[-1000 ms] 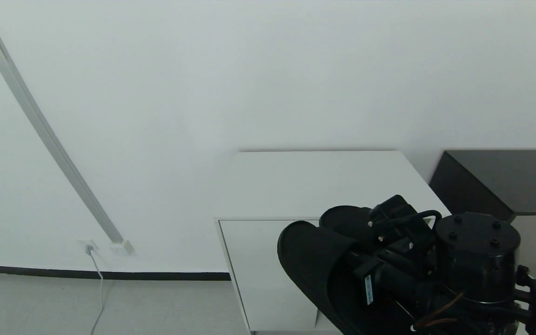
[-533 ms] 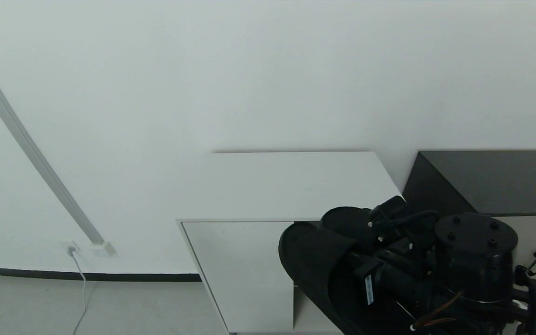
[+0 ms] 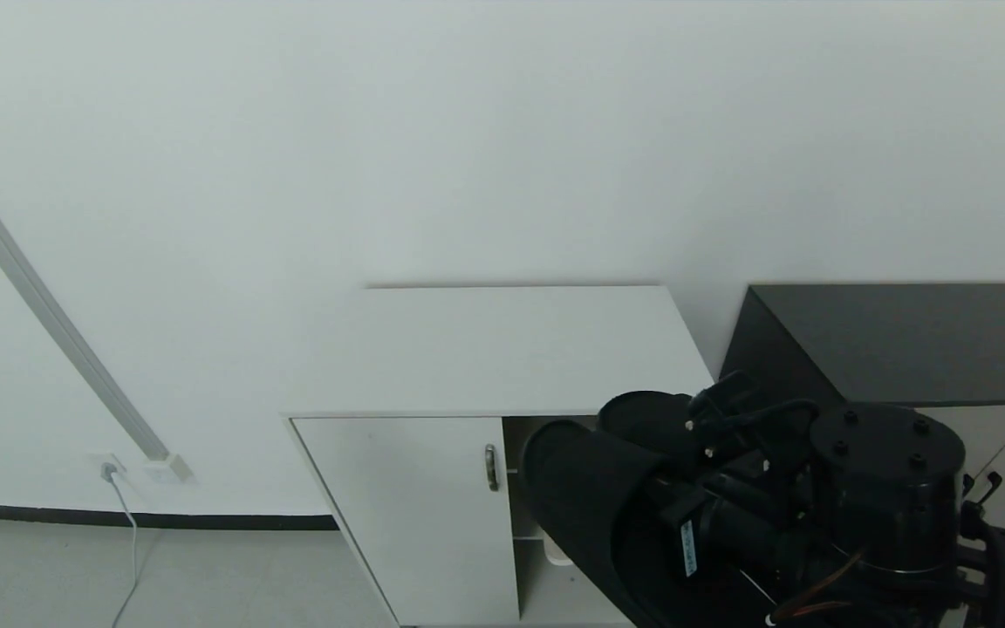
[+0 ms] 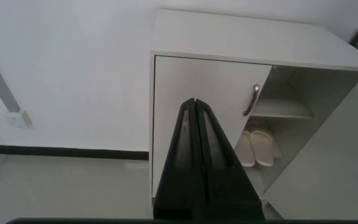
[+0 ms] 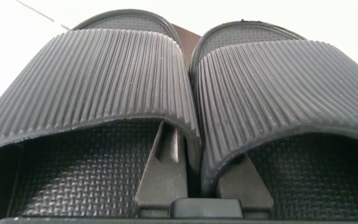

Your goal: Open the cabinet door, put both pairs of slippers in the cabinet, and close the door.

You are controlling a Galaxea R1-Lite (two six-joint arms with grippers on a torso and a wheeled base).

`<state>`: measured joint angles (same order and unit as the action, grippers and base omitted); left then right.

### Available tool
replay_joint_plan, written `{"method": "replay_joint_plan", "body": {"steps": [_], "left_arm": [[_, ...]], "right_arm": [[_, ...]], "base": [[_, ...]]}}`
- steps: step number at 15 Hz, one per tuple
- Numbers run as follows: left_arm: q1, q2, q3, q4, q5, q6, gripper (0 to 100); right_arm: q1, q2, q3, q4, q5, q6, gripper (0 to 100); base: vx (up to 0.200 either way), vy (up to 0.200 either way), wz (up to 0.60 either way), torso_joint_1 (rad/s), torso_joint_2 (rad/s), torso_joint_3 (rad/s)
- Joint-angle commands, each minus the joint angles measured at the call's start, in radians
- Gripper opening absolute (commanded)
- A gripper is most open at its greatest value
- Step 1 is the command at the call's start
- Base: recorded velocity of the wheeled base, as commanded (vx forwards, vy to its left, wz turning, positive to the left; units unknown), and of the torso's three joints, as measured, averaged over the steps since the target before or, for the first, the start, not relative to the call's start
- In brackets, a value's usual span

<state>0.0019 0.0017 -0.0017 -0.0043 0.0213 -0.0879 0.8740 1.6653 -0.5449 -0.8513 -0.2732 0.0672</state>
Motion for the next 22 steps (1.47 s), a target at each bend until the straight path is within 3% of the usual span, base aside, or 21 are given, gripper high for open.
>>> {"method": "replay_joint_plan", "body": {"steps": [1, 13, 22], "left_arm": [[0.001, 0.001, 0.000, 0.000, 0.000, -0.001, 0], [0.001, 0.001, 0.000, 0.000, 0.000, -0.001, 0], [0.001, 0.001, 0.000, 0.000, 0.000, -0.001, 0]], "right_arm": [[-0.001, 0.016, 0.002, 0.000, -0.001, 0.000, 0], [-0.003, 0.022, 0.002, 0.000, -0.001, 0.002, 0], [-0.001, 0.028, 0.008, 0.000, -0.001, 0.002, 0]], "base": [[0.000, 0.000, 0.00, 0.000, 0.00, 0.000], [0.000, 0.000, 0.00, -0.006, 0.01, 0.008], [0.000, 0.000, 0.00, -0.157, 0.36, 0.193]]}}
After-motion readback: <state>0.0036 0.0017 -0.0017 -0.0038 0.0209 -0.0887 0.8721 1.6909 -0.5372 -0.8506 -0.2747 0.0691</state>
